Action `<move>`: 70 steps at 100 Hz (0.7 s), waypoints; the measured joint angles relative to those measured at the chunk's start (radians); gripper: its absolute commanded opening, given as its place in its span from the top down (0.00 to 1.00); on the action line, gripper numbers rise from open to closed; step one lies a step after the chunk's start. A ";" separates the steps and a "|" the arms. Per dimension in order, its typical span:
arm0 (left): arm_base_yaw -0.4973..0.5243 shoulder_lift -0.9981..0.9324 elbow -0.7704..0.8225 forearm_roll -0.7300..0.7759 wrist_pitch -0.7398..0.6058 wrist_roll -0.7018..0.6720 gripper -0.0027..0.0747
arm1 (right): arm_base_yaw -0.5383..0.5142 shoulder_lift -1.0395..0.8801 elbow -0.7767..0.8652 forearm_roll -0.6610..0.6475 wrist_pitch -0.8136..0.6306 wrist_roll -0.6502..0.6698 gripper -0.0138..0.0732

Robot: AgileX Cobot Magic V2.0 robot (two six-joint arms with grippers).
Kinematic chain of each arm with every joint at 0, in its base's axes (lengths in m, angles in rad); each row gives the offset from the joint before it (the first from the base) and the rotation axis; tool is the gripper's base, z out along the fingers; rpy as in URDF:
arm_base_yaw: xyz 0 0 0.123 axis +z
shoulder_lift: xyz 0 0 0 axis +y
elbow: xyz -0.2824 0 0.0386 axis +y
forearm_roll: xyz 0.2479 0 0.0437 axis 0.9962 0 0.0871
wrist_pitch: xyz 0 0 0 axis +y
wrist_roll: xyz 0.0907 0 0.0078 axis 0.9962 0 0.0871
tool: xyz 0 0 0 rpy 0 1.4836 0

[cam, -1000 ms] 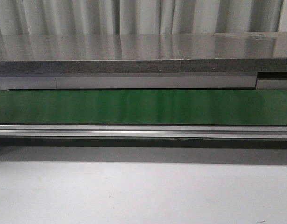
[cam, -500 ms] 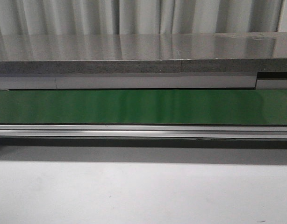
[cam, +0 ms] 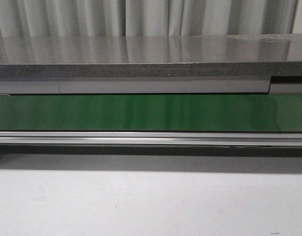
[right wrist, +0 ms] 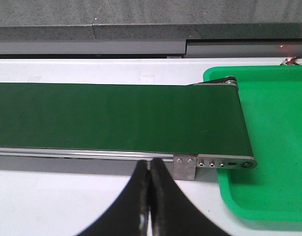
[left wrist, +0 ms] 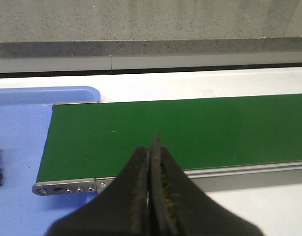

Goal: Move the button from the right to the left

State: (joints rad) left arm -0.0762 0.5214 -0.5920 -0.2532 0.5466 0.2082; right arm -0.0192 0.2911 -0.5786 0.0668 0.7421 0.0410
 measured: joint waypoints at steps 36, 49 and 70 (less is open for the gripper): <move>0.000 -0.247 0.186 0.069 -0.069 0.000 0.99 | 0.000 0.000 0.000 0.000 0.000 0.003 0.92; 0.000 -0.316 0.294 0.131 -0.259 0.000 0.99 | 0.000 0.000 0.000 0.000 0.000 0.003 0.92; 0.030 -0.422 0.515 0.203 -0.473 -0.132 0.99 | 0.000 0.000 0.000 0.000 0.000 0.003 0.92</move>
State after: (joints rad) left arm -0.0467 0.0994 -0.0775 -0.0499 0.0738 0.0760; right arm -0.0192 0.2911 -0.5786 0.0668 0.7421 0.0444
